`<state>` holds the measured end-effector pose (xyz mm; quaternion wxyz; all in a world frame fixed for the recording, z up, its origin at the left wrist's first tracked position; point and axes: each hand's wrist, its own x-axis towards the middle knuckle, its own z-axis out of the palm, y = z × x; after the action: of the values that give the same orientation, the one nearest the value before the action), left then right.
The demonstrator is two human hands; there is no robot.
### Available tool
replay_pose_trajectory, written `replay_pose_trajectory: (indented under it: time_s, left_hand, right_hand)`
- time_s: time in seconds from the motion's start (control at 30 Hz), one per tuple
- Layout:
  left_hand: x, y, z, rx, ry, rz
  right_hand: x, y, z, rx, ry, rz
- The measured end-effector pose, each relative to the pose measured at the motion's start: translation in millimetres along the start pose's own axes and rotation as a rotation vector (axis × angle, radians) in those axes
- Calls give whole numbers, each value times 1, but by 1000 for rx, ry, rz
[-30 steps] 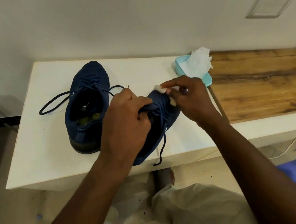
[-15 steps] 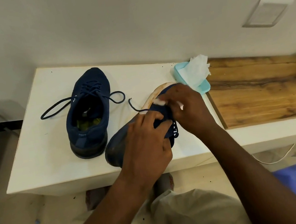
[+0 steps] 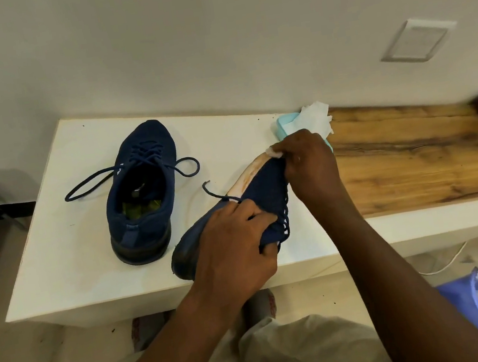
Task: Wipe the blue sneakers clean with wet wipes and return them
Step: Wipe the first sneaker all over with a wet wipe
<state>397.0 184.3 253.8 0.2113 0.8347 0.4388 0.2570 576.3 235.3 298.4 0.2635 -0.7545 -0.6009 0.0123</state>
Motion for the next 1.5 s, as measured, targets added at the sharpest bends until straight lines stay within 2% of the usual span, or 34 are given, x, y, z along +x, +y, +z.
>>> replay_pose_trajectory:
  time_s: [0.07, 0.1, 0.2, 0.27, 0.33, 0.4, 0.47, 0.5, 0.6, 0.67, 0.73, 0.83, 0.9, 1.0, 1.07, 1.13, 1.2, 1.27, 1.3, 1.4, 1.43, 1.47, 1.5]
  left_hand:
    - [0, 2, 0, 5, -23, -2]
    - [1, 4, -1, 12, -16, -19]
    - [4, 6, -6, 64, 28, -104]
    - [4, 4, -7, 99, 23, -106]
    - [2, 4, -7, 90, 11, -96]
    - [-1, 4, -7, 90, -5, -111]
    - [-1, 2, -7, 156, 12, -121]
    - [0, 2, -7, 193, 29, -126]
    - [4, 0, -6, 238, 61, -155]
    - [4, 1, -4, 241, 66, -157]
    - [2, 0, -4, 224, 89, -133]
    - [0, -3, -5, 187, 71, -114]
    - [-1, -5, -5, 174, 64, -94]
    - [1, -10, -8, 172, 93, -80]
    - [2, -12, -9, 188, 100, -73]
    - [0, -11, -10, 178, 100, -65]
    - [-2, -10, -9, 162, 92, -60]
    - [-2, -9, -7, 170, 79, -64]
    - [-1, -9, -6, 179, 80, -68]
    - [1, -10, -6, 190, 96, -85]
    - [1, -9, -7, 191, 95, -82]
    - [0, -9, -7, 192, 87, -74]
    - [0, -8, -8, 192, 74, -68]
  right_hand:
    - [7, -4, 5, 26, 10, 137]
    - [6, -9, 7, 10, -10, 126]
    - [-11, -28, 10, -90, -211, -177]
    - [-19, -32, 9, -98, -286, -292]
    - [-10, -22, 7, -53, -174, -211]
    - [3, -10, 5, -56, -41, -5]
    - [7, -7, 3, -17, -5, 111]
    - [3, -12, 3, -1, -29, 71]
    - [-24, -37, 4, 2, -264, -322]
    - [-31, -40, 1, -20, -361, -418]
    - [-18, -31, -3, -17, -247, -321]
    - [4, -6, -5, -98, -55, -13]
    - [2, -3, -4, -90, -41, 18]
    - [-23, -25, 2, 4, -214, -348]
    - [-34, -37, 6, -50, -380, -468]
    - [-19, -31, 6, -76, -288, -417]
    - [-1, -15, 5, -97, -87, -202]
    - [4, -11, 6, -106, -28, -42]
    - [0, -19, 8, -100, -62, -72]
    - [-28, -43, 11, -71, -285, -473]
    - [-28, -43, 8, -48, -347, -505]
    - [-23, -41, 5, -8, -382, -462]
    - [-16, -36, 3, 20, -337, -395]
